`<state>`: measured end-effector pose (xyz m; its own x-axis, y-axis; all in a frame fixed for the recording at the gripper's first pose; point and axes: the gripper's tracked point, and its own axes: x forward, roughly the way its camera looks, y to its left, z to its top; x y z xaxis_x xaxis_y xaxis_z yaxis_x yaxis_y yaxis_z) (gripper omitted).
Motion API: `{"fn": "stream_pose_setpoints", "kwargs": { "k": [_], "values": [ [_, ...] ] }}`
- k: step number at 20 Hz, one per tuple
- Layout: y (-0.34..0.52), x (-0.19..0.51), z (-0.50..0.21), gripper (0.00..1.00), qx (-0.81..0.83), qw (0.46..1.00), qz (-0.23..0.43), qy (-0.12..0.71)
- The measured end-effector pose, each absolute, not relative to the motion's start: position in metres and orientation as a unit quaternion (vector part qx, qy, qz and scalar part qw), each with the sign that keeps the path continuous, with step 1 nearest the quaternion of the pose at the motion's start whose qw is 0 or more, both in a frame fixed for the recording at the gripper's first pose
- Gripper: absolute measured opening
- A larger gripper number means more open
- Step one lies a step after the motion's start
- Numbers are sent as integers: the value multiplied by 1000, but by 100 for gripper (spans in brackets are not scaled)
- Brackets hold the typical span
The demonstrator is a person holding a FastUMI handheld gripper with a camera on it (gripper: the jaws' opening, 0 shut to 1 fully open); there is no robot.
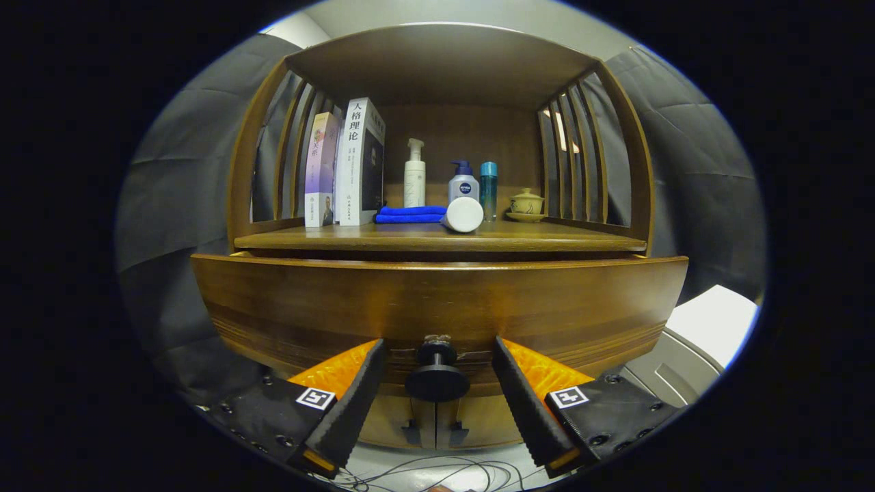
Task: Pull open the drawer, take out the items inside it, and place them on the countertop above the cabinet.
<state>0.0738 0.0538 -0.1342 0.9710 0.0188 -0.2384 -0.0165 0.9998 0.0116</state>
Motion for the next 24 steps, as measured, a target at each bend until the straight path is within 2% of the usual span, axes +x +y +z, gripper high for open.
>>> {"fn": "stream_pose_setpoints", "kwargs": {
  "k": [7, 16, 19, 24],
  "values": [
    [56, 111, -135, 98, 4, 993, 7, 121],
    [58, 127, -142, 98, -3, 991, 4, 131],
    [55, 117, -140, 98, 21, 988, 1, 151],
    [42, 76, -117, 98, 48, 990, -15, 130]
  ]
}}
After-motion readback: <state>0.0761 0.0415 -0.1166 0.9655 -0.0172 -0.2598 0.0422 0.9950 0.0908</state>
